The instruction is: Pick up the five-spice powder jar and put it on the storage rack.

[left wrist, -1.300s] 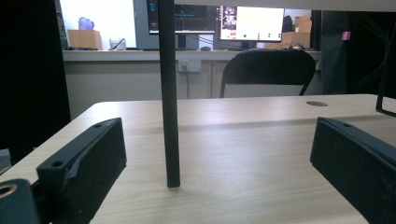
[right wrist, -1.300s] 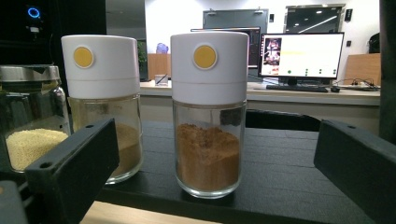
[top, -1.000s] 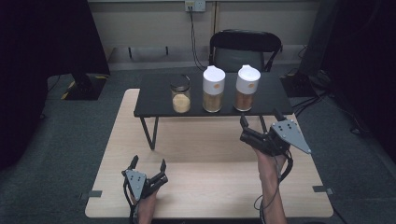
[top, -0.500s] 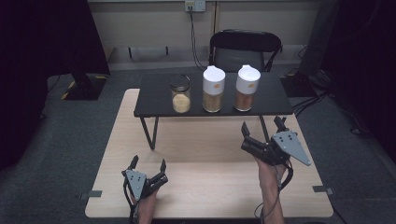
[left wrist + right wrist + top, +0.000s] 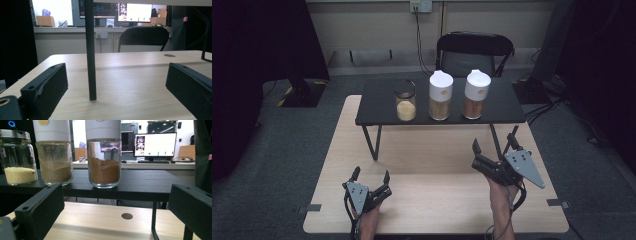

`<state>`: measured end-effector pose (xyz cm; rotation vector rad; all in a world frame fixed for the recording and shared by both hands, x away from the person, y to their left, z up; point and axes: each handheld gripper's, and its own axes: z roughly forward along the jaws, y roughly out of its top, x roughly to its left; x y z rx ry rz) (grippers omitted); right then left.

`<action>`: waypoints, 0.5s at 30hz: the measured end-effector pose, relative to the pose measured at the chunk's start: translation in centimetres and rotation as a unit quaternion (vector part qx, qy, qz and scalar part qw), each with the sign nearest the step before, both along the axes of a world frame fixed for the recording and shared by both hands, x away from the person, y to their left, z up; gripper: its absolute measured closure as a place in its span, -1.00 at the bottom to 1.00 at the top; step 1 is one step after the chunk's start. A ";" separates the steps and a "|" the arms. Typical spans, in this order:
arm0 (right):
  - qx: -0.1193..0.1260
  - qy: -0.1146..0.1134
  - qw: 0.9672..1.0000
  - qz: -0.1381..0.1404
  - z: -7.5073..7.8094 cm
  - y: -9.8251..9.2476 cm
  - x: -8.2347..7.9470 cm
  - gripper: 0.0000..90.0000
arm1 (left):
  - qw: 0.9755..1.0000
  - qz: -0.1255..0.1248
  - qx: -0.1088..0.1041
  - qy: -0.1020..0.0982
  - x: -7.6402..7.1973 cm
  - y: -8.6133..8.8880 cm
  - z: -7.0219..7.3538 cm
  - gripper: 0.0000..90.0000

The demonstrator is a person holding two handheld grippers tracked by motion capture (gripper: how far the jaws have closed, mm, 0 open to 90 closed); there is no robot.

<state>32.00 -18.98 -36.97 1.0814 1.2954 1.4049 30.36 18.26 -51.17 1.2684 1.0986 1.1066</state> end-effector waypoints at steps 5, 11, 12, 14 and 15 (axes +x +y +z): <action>0.000 0.003 1.000 -0.003 -0.7 -0.1 -0.4 -1.00 | 1.000 0.000 0.000 0.000 0.0 0.0 0.0 -0.92; 0.004 0.007 1.000 -0.004 -1.7 -0.3 -0.7 -1.00 | 1.000 0.000 0.000 0.000 0.0 0.0 0.0 -0.92; 0.004 0.008 1.000 -0.004 -1.8 -0.3 -0.7 -1.00 | 1.000 0.000 0.000 0.000 0.0 0.0 0.0 -0.93; 0.006 0.008 1.000 -0.003 -2.2 -0.3 -0.8 -1.00 | 1.000 0.000 0.000 0.000 0.0 0.0 0.0 -0.92; 0.005 0.010 1.000 -0.004 -2.3 -0.3 -0.8 -1.00 | 1.000 0.000 0.000 0.000 0.0 0.0 0.0 -0.92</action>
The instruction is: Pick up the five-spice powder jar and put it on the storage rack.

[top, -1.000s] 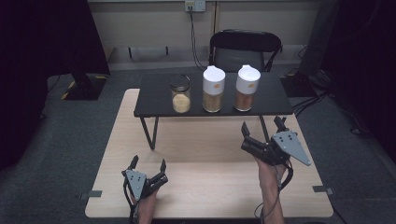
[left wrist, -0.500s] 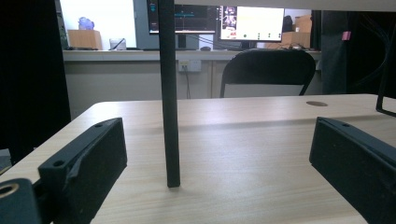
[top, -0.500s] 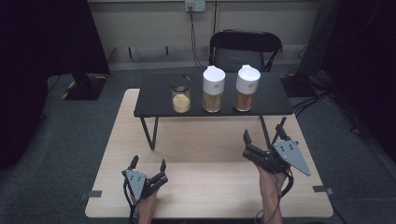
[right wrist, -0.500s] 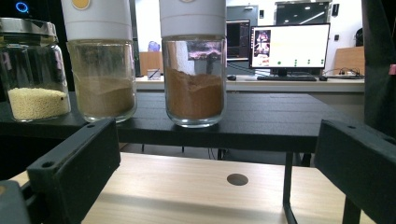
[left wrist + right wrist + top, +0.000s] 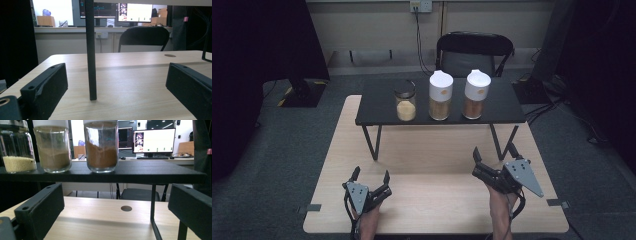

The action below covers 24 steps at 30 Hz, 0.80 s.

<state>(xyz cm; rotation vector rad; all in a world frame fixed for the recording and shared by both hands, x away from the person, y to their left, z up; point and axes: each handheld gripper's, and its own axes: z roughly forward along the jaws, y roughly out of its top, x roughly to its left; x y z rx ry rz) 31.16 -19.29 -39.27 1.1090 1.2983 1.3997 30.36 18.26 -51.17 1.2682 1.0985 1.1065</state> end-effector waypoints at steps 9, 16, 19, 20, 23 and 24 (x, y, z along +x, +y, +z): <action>-0.005 0.009 1.000 -0.011 -1.2 0.0 -0.4 -1.00 | 1.000 0.000 0.000 0.000 0.0 0.0 0.0 -0.93; -0.005 0.010 1.000 -0.015 -2.2 -0.2 -0.7 -1.00 | 1.000 0.000 0.000 0.000 0.0 0.0 0.0 -0.92; -0.005 0.015 1.000 -0.013 -2.8 -0.2 -0.8 -1.00 | 1.000 0.000 0.000 0.000 0.0 0.0 0.0 -0.93; -0.006 0.016 1.000 -0.013 -2.9 -0.2 -0.8 -1.00 | 1.000 0.000 0.000 0.000 0.0 0.0 0.0 -0.93; -0.007 0.018 1.000 -0.011 -3.4 -0.2 -0.9 -1.00 | 1.000 0.000 0.000 0.000 0.0 0.0 0.0 -0.93; -0.007 0.016 1.000 -0.011 -3.5 -0.1 -0.9 -1.00 | 1.000 0.000 0.000 0.000 0.0 0.0 0.0 -0.92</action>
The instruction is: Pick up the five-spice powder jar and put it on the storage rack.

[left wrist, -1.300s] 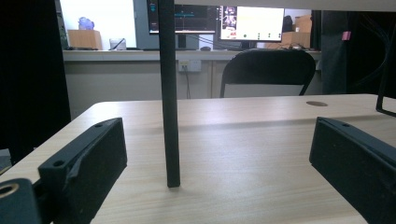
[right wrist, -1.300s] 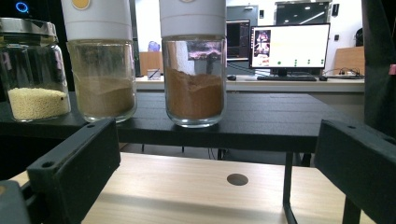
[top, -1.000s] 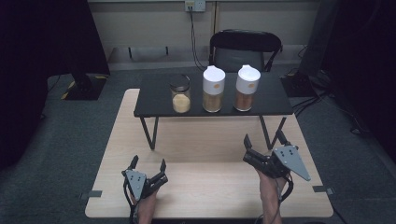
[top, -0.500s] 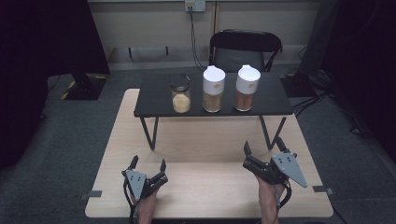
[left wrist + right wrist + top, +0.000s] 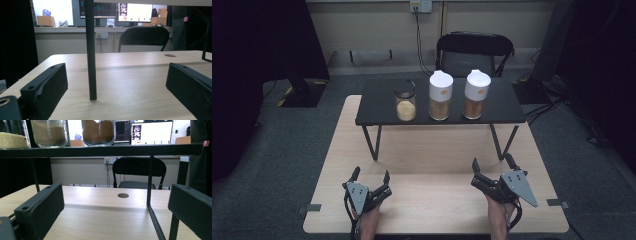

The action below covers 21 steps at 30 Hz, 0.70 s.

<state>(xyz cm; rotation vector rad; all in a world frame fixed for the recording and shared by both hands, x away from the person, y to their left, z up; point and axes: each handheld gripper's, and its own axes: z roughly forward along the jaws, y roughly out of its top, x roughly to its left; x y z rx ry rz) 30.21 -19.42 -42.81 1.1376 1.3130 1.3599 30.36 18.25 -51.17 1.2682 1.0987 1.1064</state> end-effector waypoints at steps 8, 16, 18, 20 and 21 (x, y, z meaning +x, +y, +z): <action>-0.002 0.010 1.000 0.005 -1.2 0.1 -0.2 -1.00 | 1.000 0.000 0.000 0.000 0.0 0.0 0.0 -0.93; -0.012 0.007 1.000 0.014 -2.5 0.4 -0.3 -1.00 | 1.000 0.000 0.000 0.000 0.0 0.0 0.0 -0.93; -0.011 0.004 1.000 0.019 -2.8 0.6 -0.3 -1.00 | 1.000 0.000 0.000 0.000 0.0 0.0 0.0 -0.93; -0.013 0.003 1.000 0.020 -3.1 0.8 -0.3 -1.00 | 1.000 0.000 0.000 0.000 0.0 0.0 0.0 -0.93; -0.015 0.003 1.000 0.022 -3.2 0.9 -0.3 -1.00 | 1.000 0.000 0.000 0.000 0.0 0.0 0.0 -0.93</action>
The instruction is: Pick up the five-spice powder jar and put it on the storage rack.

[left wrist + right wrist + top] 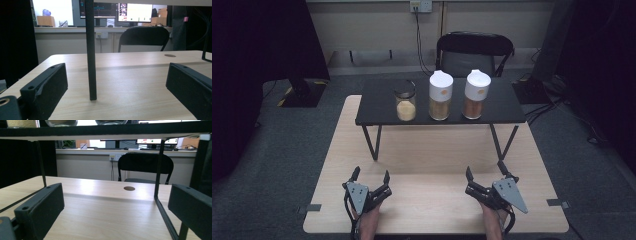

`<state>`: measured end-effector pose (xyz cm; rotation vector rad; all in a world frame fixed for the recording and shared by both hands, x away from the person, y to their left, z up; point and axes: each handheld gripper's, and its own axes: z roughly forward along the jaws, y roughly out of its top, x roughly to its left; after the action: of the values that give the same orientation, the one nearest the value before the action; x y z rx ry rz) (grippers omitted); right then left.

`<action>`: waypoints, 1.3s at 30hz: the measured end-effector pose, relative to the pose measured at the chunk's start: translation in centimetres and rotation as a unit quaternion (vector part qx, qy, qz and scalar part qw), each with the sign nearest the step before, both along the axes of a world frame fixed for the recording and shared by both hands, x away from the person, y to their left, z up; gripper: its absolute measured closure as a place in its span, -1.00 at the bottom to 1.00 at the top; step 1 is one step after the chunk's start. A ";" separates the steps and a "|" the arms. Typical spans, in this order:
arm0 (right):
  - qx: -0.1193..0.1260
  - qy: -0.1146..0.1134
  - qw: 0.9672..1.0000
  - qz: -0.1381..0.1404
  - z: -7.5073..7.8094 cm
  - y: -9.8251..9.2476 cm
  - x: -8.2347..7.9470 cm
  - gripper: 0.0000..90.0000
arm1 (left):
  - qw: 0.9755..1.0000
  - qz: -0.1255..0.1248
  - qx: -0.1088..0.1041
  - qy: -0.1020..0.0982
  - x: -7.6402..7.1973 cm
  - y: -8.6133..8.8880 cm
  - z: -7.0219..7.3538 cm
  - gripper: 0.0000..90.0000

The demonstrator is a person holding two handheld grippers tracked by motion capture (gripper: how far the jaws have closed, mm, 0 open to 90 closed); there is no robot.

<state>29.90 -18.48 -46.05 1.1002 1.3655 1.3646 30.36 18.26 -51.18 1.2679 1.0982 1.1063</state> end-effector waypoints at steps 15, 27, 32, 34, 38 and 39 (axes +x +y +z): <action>-0.006 0.008 1.000 0.004 -2.4 0.7 0.1 -1.00 | 1.000 0.000 0.000 0.000 0.0 0.0 0.0 -0.93; -0.013 0.019 1.000 -0.012 -4.7 0.7 0.6 -1.00 | 1.000 0.000 0.000 0.000 0.0 0.0 0.0 -0.93; -0.011 0.015 1.000 -0.008 -4.8 0.7 0.5 -1.00 | 1.000 0.000 0.000 0.000 0.0 0.0 0.0 -0.93; -0.013 0.013 1.000 -0.008 -4.8 0.8 0.5 -1.00 | 1.000 0.000 0.000 0.000 0.0 0.0 0.0 -0.93; -0.011 0.014 1.000 -0.006 -4.8 0.7 0.5 -1.00 | 1.000 0.000 0.000 0.000 0.0 0.0 0.0 -0.93; -0.009 0.014 1.000 -0.007 -4.8 0.7 0.5 -1.00 | 1.000 0.000 0.000 0.000 0.0 0.0 0.0 -0.93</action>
<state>30.42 -17.80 -50.86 1.1178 1.3860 1.3292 30.36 18.25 -51.18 1.2682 1.0985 1.1065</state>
